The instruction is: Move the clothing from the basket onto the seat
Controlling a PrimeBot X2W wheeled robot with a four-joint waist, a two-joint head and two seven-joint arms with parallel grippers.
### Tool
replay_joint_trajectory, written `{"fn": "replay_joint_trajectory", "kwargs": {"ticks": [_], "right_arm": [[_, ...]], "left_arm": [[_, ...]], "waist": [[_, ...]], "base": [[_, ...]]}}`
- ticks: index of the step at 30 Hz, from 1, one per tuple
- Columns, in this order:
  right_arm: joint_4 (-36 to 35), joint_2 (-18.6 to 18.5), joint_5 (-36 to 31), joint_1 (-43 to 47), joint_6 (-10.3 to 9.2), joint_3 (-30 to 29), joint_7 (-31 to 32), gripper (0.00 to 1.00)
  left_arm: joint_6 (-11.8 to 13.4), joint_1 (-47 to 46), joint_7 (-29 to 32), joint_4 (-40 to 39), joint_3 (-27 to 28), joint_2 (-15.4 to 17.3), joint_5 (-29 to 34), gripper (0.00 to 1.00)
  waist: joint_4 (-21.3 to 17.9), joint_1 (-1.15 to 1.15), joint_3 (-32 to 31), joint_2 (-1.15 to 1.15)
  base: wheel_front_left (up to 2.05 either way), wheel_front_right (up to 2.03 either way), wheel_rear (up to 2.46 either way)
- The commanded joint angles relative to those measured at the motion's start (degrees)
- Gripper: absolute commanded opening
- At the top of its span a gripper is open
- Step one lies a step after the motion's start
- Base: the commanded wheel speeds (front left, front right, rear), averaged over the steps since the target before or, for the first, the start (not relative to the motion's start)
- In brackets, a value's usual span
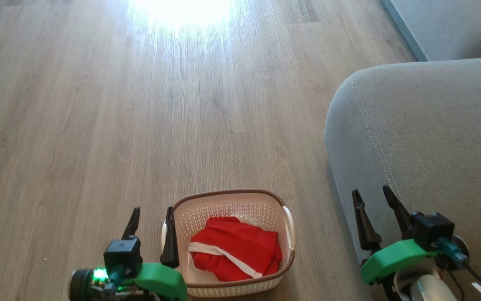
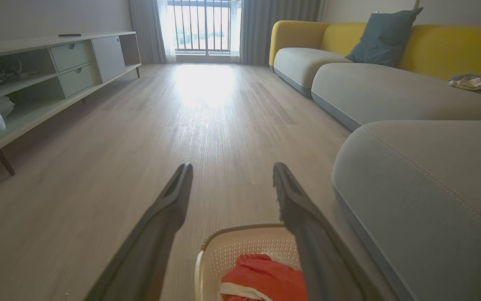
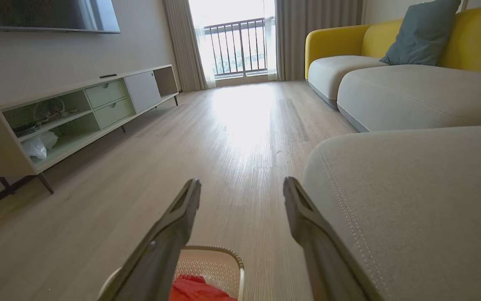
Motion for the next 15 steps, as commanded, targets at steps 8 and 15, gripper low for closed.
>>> {"fn": "replay_joint_trajectory", "kwargs": {"ticks": [8,15], "right_arm": [[-0.1,0.1,0.6,-3.4,0.41,0.7,-0.5,1.00],[-0.6,0.1,0.9,-3.5,0.41,0.9,-0.5,1.00]], "left_arm": [[-1.2,-2.7,-0.7,1.0,2.2,-0.4,-1.7,1.00],[-1.5,-3.0,-0.7,1.1,2.1,-0.4,-1.7,1.00]], "waist": [[-0.2,0.00,0.3,0.00],[-0.2,0.00,0.5,0.00]], "base": [[0.00,0.00,0.00],[0.00,0.00,0.00]]}}
